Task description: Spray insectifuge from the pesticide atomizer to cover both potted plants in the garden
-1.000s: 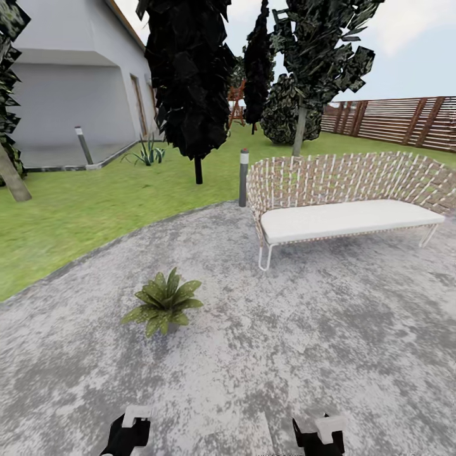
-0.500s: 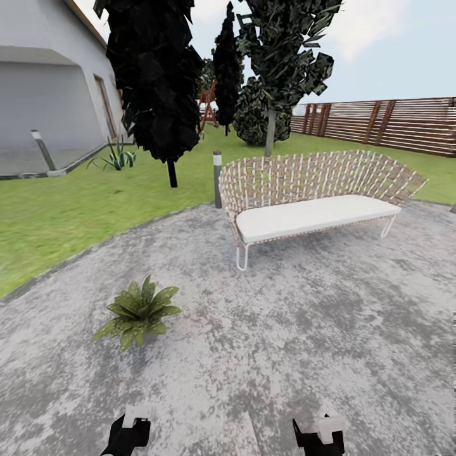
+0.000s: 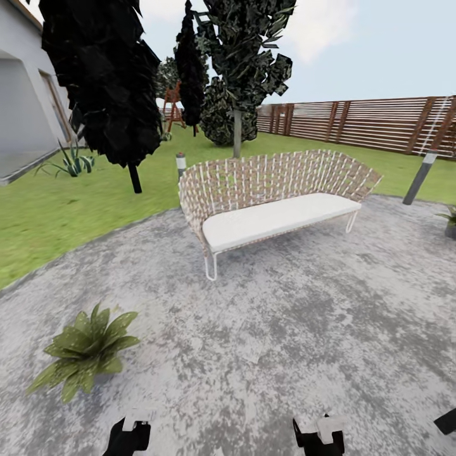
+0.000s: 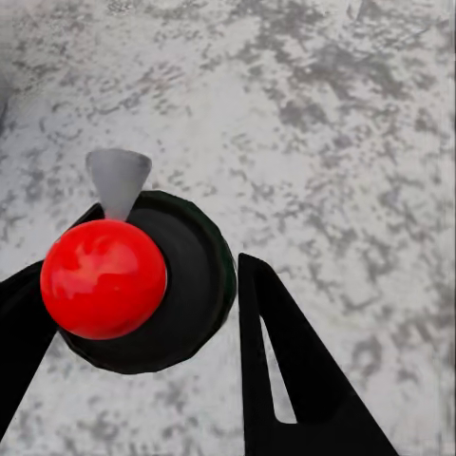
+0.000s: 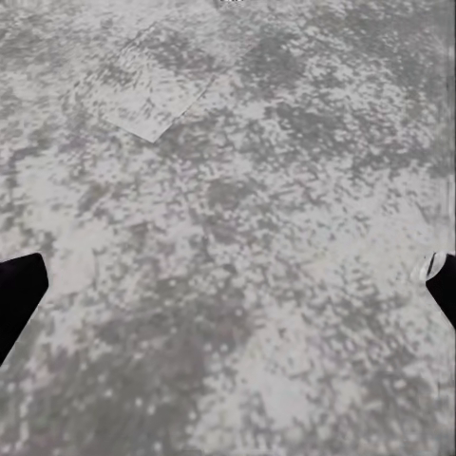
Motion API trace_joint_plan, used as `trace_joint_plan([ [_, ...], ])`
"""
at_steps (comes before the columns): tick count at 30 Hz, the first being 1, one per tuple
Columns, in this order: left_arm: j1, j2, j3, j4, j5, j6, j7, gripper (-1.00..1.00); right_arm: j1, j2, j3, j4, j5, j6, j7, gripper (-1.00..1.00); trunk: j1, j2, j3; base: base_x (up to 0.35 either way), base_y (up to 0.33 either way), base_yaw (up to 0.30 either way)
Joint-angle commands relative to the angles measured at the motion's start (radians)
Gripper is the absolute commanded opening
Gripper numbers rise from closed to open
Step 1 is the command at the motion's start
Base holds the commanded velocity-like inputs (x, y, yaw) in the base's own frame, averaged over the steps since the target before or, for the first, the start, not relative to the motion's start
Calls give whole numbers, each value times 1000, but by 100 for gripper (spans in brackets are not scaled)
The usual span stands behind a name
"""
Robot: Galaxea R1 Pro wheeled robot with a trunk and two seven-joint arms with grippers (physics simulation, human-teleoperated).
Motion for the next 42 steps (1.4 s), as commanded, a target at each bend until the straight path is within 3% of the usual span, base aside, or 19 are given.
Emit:
trace_joint_plan([
  [1,0,0,5,1,-10,-4,3,-100,-1,0,6,1,-2,-2,0,100,0,0,-1,285,-153,-289],
  [13,0,0,5,1,-10,-4,2,-100,-1,0,6,2,-4,-2,0,100,0,0,-1,326,-36,-110],
  [20,0,0,5,1,-10,-4,0,-100,-1,0,7,3,-60,-1,1,100,0,0,-1,339,0,-11],
  [42,0,1,5,1,-10,-4,0,-100,-1,0,7,4,-63,-1,1,100,0,0,-1,339,0,-280],
])
